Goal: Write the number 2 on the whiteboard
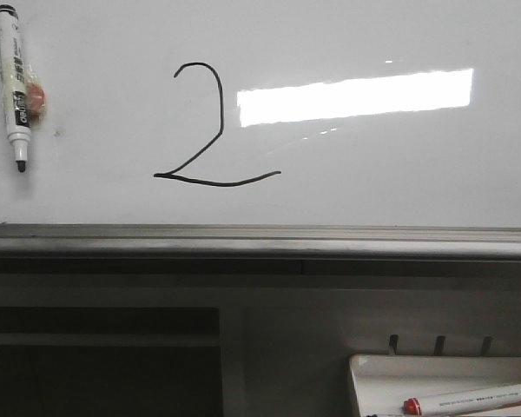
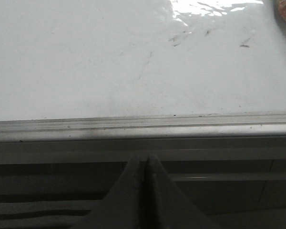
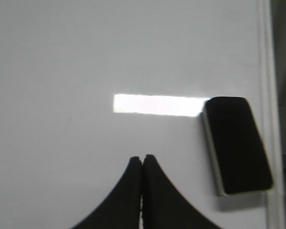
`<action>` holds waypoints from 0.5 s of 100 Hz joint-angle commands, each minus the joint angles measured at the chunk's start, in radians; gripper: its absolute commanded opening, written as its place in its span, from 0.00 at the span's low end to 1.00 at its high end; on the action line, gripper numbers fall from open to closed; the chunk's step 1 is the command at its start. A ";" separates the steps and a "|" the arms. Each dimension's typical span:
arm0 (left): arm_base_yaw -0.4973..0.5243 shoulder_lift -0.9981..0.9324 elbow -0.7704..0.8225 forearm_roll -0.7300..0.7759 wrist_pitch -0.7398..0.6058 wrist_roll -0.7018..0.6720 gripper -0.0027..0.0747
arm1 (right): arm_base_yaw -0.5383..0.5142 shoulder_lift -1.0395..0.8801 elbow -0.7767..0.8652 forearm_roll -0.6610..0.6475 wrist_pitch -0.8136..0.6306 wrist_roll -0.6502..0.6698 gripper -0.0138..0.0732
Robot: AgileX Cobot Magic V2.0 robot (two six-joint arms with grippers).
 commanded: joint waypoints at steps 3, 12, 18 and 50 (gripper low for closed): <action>-0.008 -0.027 0.011 0.002 -0.061 -0.011 0.01 | -0.076 -0.030 -0.003 -0.012 -0.076 0.004 0.09; -0.008 -0.027 0.011 0.002 -0.061 -0.011 0.01 | -0.101 -0.059 0.040 -0.012 -0.074 0.004 0.09; -0.008 -0.027 0.011 0.002 -0.061 -0.011 0.01 | -0.103 -0.059 0.078 -0.012 -0.080 0.004 0.09; -0.008 -0.027 0.011 -0.004 -0.064 -0.011 0.01 | -0.103 -0.059 0.131 -0.007 0.158 0.014 0.09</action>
